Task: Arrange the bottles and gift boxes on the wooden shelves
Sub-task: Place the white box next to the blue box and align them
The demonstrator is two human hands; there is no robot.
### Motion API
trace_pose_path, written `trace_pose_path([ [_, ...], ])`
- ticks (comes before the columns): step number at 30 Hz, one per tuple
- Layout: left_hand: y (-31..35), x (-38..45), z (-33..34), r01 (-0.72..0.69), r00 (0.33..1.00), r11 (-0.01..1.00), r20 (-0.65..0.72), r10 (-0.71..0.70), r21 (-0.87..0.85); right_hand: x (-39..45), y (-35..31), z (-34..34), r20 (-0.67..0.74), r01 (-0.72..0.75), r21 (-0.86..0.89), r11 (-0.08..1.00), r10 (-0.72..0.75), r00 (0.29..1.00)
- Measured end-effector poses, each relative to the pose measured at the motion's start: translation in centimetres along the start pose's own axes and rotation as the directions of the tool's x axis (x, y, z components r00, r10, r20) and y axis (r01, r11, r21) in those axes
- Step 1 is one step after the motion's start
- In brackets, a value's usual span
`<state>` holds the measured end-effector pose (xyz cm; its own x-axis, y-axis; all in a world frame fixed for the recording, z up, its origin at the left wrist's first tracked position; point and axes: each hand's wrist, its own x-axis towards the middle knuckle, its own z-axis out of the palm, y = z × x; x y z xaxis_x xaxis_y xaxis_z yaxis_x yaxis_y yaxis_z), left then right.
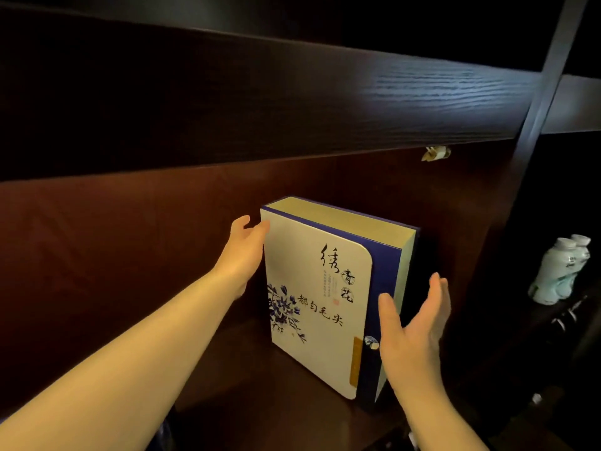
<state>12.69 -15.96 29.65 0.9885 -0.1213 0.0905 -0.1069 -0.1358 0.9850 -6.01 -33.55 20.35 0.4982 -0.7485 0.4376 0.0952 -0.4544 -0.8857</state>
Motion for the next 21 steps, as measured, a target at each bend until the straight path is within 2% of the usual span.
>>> trace_pose_path([
  [4,-0.6,3.2,2.6,0.024,1.000,0.994,0.021,-0.022,-0.107,0.4,1.4,1.2,0.167,-0.084,-0.008,0.996,0.084,0.982],
  [7,-0.9,4.6,4.2,0.059,0.998,0.991,0.006,-0.059,-0.118,0.2,2.4,2.3,0.234,-0.125,-0.002,0.992,0.122,0.964],
  [13,-2.2,5.6,4.3,-0.005,1.000,0.997,0.009,0.005,-0.072,0.8,3.4,3.1,0.197,-0.083,-0.026,0.996,0.086,0.977],
  [21,-2.8,2.6,0.8,-0.146,0.989,0.989,0.039,0.144,0.033,2.6,3.8,2.9,0.189,-0.176,0.141,0.974,0.148,0.971],
])
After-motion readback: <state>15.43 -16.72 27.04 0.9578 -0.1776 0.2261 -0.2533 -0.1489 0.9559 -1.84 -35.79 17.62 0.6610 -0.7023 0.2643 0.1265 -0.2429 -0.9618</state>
